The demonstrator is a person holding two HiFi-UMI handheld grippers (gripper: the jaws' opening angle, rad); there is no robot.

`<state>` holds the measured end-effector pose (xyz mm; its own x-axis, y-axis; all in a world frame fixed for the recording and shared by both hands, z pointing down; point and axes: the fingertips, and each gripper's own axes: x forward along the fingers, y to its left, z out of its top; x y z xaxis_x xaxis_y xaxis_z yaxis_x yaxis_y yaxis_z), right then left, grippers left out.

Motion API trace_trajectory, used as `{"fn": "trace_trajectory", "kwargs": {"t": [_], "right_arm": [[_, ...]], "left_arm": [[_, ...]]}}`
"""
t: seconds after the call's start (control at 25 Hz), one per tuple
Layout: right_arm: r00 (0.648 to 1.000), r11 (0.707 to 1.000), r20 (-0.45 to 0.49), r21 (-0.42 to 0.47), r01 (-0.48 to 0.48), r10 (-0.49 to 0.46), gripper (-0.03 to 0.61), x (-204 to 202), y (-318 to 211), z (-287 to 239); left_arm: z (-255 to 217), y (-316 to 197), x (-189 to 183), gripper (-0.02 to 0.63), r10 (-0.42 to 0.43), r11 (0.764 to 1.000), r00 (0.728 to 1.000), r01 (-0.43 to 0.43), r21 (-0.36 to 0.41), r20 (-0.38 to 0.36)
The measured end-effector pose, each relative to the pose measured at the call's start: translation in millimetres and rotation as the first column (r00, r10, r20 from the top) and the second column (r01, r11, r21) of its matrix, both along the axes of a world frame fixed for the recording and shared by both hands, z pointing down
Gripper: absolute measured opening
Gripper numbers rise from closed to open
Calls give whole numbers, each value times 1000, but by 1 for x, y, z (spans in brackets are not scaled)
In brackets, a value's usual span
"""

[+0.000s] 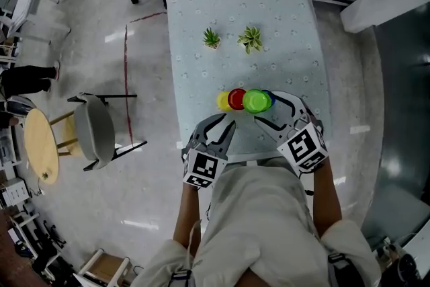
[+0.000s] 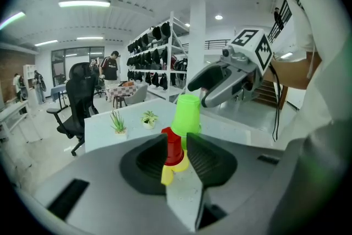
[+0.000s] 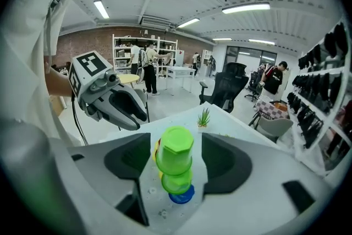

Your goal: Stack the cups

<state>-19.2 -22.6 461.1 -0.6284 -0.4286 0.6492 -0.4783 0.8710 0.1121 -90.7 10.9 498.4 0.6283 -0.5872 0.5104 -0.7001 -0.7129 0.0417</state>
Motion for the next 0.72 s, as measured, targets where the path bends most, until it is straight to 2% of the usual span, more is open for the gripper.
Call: {"fn": "trace_trajectory", "kwargs": {"t": [0.28, 0.44, 0.72], "right_arm": [[995, 995, 68, 58, -84, 80, 258, 3, 15, -11], [991, 988, 63, 93, -124, 118, 210, 4, 27, -12], [979, 975, 56, 98, -202, 197, 210, 13, 41, -10]], "left_arm": [[-23, -3, -1, 100, 4, 996, 1000, -2, 94, -20], [-33, -4, 3, 95, 25, 991, 999, -20, 134, -32], [-44, 1, 14, 89, 95, 981, 995, -87, 173, -38]]}}
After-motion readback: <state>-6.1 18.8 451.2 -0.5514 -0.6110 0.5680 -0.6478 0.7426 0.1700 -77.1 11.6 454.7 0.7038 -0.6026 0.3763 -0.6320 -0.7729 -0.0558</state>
